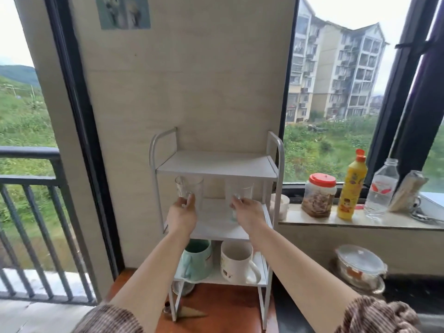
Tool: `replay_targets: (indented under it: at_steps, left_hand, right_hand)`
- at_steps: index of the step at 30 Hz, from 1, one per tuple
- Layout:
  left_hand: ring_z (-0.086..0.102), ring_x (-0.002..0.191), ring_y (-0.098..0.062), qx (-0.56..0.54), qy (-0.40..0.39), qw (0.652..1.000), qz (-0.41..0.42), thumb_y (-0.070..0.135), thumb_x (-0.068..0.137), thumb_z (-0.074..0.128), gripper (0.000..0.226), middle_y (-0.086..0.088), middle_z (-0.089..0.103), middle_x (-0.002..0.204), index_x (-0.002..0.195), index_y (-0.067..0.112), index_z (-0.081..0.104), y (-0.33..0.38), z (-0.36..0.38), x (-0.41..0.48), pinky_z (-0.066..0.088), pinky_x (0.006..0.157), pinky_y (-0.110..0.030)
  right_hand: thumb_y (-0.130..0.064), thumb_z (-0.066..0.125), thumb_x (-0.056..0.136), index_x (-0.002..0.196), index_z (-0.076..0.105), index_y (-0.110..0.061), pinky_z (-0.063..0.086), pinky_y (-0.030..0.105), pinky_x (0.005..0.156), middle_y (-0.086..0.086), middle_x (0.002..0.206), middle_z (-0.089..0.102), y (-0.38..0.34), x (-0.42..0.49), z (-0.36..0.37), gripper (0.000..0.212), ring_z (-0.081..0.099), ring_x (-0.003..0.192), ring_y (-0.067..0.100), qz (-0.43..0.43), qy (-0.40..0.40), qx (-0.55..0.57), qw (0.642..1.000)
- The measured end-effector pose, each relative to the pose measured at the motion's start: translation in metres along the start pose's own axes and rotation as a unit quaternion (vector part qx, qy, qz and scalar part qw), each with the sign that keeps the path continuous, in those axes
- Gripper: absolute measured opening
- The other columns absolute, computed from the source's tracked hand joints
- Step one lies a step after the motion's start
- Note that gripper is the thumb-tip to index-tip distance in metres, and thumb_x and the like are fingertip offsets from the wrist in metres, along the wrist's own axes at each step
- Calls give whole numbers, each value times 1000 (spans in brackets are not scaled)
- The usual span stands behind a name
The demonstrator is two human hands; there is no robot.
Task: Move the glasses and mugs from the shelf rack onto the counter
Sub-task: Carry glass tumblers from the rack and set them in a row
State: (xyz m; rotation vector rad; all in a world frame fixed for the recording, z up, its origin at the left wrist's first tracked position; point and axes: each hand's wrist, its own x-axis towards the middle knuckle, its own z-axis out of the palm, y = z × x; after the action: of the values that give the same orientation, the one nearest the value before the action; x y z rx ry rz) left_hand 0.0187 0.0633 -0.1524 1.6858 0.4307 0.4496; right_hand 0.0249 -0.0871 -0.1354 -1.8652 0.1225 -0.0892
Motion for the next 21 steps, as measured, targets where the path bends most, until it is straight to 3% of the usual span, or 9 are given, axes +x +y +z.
replay_targets:
  at_steps: [2, 4, 5, 7, 8, 11, 15, 21]
  left_hand:
    - [50, 90, -23, -29, -4, 999, -12, 43, 94, 49, 39, -5, 60, 105, 115, 12, 59, -1, 1, 1, 36, 80, -29]
    - [51, 94, -23, -49, -8, 999, -14, 44, 93, 51, 35, -4, 59, 105, 113, 16, 58, -3, 1, 0, 36, 81, -31]
    - [53, 95, -24, -57, -8, 998, -15, 45, 93, 51, 33, -5, 60, 105, 109, 17, 57, -4, 1, -1, 38, 81, -32]
    - [55, 95, -27, -68, -9, 997, -27, 46, 92, 52, 34, -7, 61, 102, 108, 17, 57, -4, -2, -4, 44, 83, -38]
    - [56, 93, -27, -72, -12, 997, -32, 46, 92, 52, 35, -7, 61, 99, 108, 16, 58, -3, -4, -6, 46, 84, -40]
    - [54, 80, -22, -100, -25, 994, -45, 44, 93, 51, 29, 0, 59, 88, 96, 16, 60, 0, -12, -14, 50, 80, -41]
    - [58, 83, -20, -128, -39, 989, -70, 44, 89, 55, 26, 5, 57, 88, 90, 19, 61, 1, -25, -36, 55, 77, -40]
    - [58, 81, -21, -119, -68, 989, -52, 49, 83, 60, 25, -1, 57, 85, 74, 25, 58, -3, -40, -83, 56, 68, -38]
  right_hand:
    - [-34, 50, 96, 85, 68, -11, 41, 23, 55, 6, 82, 62, 3, -2, -5, 31, 52, 63, 14, 8, 12, -21, 1000]
    - [-35, 52, 95, 86, 70, -5, 43, 14, 47, 4, 76, 59, 5, -4, -11, 37, 49, 57, 8, 21, 23, 5, 1000]
    - [-36, 53, 95, 85, 71, -5, 50, 12, 56, 4, 76, 58, 6, -3, -14, 37, 50, 59, 8, 22, 21, 21, 999]
    - [-39, 58, 92, 75, 70, -12, 57, 31, 84, 2, 79, 60, 7, -6, -19, 34, 59, 73, 13, 62, 15, 61, 996]
    - [-39, 61, 90, 71, 68, -15, 58, 39, 84, 3, 85, 64, 7, -8, -22, 32, 62, 85, 19, 82, 5, 88, 993]
    - [-39, 68, 85, 71, 67, -14, 55, 30, 64, 11, 110, 62, 11, -12, -30, 28, 63, 102, 31, 108, -9, 153, 982]
    - [-36, 72, 82, 82, 66, -11, 56, 46, 89, 11, 105, 62, 16, -27, -42, 25, 64, 87, 29, 118, -27, 205, 971]
    - [-29, 74, 82, 91, 68, -8, 56, 51, 89, 17, 99, 60, 32, -59, -68, 23, 59, 84, 29, 97, -46, 216, 970]
